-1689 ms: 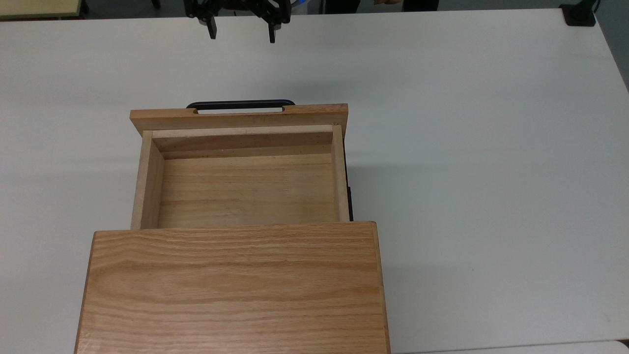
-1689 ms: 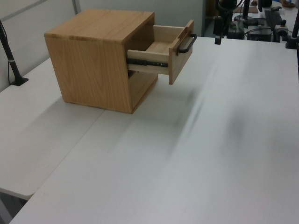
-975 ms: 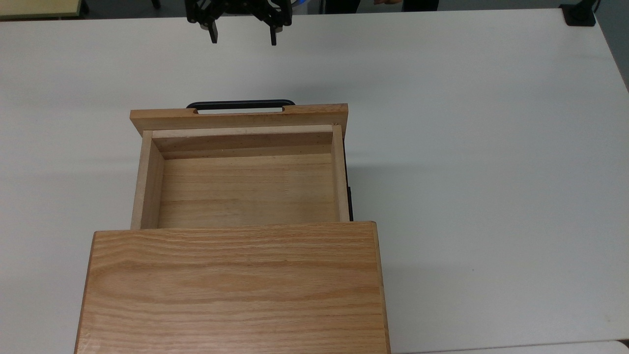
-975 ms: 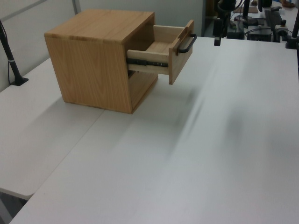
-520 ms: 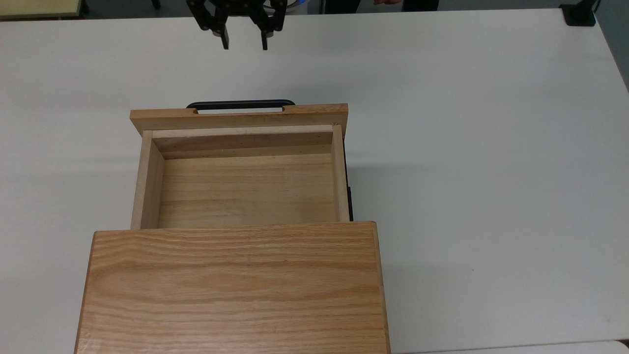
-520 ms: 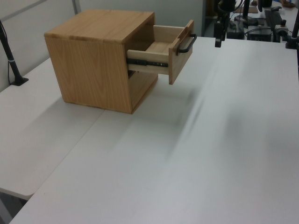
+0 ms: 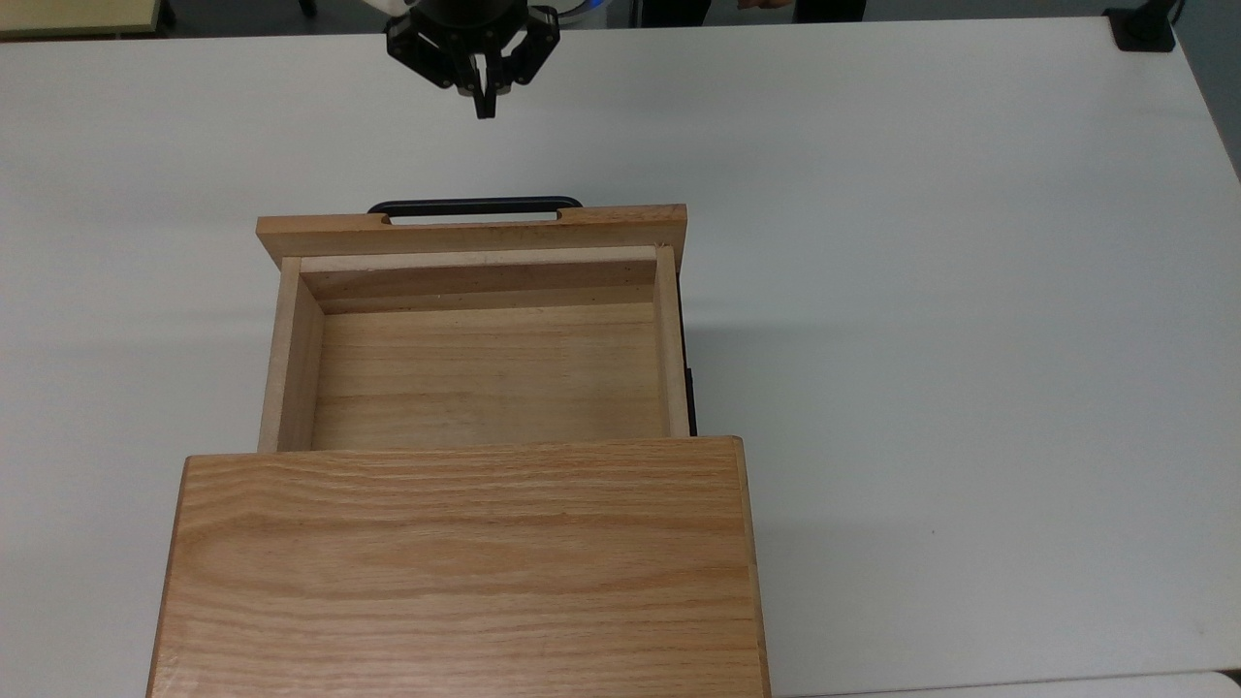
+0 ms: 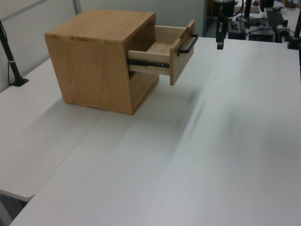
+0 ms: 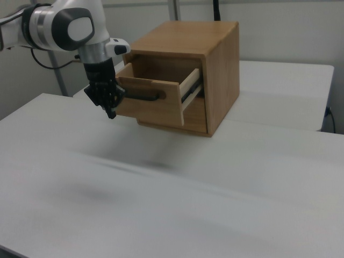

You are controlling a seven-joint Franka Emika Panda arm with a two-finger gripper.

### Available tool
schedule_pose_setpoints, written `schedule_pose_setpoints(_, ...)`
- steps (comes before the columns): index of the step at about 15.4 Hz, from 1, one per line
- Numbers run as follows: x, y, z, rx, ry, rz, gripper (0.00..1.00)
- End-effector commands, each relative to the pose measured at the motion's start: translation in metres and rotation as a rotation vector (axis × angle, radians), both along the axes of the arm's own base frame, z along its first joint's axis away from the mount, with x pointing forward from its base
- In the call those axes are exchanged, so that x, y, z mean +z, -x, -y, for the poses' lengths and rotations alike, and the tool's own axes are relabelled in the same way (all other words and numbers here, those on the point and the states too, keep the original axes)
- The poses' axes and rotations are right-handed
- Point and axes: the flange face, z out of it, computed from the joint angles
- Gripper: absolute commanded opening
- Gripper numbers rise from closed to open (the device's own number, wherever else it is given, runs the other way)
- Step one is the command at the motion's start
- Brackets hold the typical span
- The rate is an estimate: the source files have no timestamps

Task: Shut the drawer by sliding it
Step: 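Lower the gripper to the drawer front near the black handle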

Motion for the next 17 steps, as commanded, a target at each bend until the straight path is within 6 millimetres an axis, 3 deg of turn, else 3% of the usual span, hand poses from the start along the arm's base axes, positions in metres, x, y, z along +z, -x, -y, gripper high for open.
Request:
schedule_pose_setpoints(1,-0.007,-0.021,0.002,0.035,0.0,0.026,0.0)
schedule_pose_setpoints(3,-0.004,-0.038,0.002,0.03,-0.001,0.08,0.0)
schedule_pose_setpoints(8,-0.017,-0.065,0.004,0.008,-0.003,0.102,0.0)
schedule_pose_setpoints(15,-0.034,-0.104,0.002,-0.092,-0.033,0.311,0.0)
schedule_pose_setpoints(17,-0.028,-0.112,0.001,-0.124,-0.07,0.391,0.0)
